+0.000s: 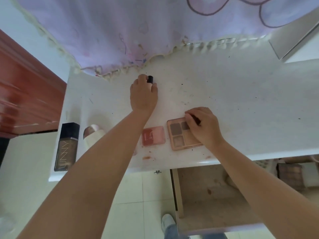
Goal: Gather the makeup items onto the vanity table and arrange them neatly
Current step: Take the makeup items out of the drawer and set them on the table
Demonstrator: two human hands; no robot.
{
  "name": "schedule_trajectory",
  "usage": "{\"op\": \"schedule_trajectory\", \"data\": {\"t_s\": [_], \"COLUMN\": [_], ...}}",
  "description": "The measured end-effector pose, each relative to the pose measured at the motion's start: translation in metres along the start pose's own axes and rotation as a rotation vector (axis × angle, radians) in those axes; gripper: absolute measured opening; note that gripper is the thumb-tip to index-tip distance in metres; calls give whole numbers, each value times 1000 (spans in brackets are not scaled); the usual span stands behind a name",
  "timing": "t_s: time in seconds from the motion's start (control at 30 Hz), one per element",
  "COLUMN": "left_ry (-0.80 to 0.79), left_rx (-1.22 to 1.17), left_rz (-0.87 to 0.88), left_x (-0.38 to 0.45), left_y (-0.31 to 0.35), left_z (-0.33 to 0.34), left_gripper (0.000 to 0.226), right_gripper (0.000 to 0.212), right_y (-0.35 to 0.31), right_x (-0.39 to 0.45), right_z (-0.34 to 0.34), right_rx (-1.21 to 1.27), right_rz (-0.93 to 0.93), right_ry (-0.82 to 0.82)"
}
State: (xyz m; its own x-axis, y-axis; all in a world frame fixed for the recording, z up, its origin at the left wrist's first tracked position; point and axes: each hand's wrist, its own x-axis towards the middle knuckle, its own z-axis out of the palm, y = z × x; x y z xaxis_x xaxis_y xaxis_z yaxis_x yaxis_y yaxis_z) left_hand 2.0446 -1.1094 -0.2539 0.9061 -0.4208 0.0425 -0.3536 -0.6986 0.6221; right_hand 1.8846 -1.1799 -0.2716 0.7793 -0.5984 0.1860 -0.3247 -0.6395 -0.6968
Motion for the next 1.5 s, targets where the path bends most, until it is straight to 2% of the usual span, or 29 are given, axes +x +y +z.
{"op": "schedule_trajectory", "data": {"t_s": [0.1,0.23,0.37,0.43,0.5,0.53,0.6,0.63,0.67,0.7,0.73,0.77,0.87,0.97,1.07,1.1,1.2,1.27,1.4,1.5], "left_ry": [10,50,83,-5,-172,-317,-591,-688,-771,-833,-874,-898,-873,-820,-847,-865,-870,-851,-771,-697], "left_rx": [24,123,76,-18,-18,8,100,166,230,269,287,287,333,506,577,563,494,449,350,210], "left_rz": [166,344,541,676,737,698,440,330,278,273,305,342,414,401,371,324,231,176,66,-65], "left_x": [-34,-89,-156,-198,-233,-246,-262,-267,-270,-272,-273,-273,-270,-267,-267,-267,-266,-267,-282,-288], "left_y": [-3,-6,-3,2,9,13,20,21,23,26,31,37,55,66,67,66,54,43,29,29], "left_z": [1,-4,4,16,33,42,62,75,88,101,113,125,158,178,183,179,157,138,113,101], "left_gripper": [33,27,17,16,20,23,27,30,35,39,43,46,44,33,30,30,30,31,40,42], "right_gripper": [21,24,20,25,28,24,6,7,18,26,31,30,21,32,49,57,95,106,100,100], "right_y": [5,10,26,37,56,69,99,113,127,138,146,151,161,171,179,181,179,173,171,170], "right_x": [3,-3,-45,-77,-113,-128,-147,-152,-155,-156,-155,-153,-146,-138,-127,-122,-109,-106,-95,-91], "right_z": [-6,-24,-55,-77,-96,-103,-112,-114,-115,-114,-112,-109,-106,-113,-117,-115,-102,-93,-85,-79], "right_rx": [118,443,528,567,427,285,-73,-257,-431,-560,-614,-616,-556,-401,-184,-172,-354,-380,-327,-229], "right_rz": [131,381,417,397,348,309,272,312,348,360,356,361,460,599,799,851,959,982,893,931], "right_ry": [-54,-76,-132,-179,-228,-238,-349,-483,-645,-787,-853,-839,-612,-385,-274,-258,-256,-218,-284,-346]}}
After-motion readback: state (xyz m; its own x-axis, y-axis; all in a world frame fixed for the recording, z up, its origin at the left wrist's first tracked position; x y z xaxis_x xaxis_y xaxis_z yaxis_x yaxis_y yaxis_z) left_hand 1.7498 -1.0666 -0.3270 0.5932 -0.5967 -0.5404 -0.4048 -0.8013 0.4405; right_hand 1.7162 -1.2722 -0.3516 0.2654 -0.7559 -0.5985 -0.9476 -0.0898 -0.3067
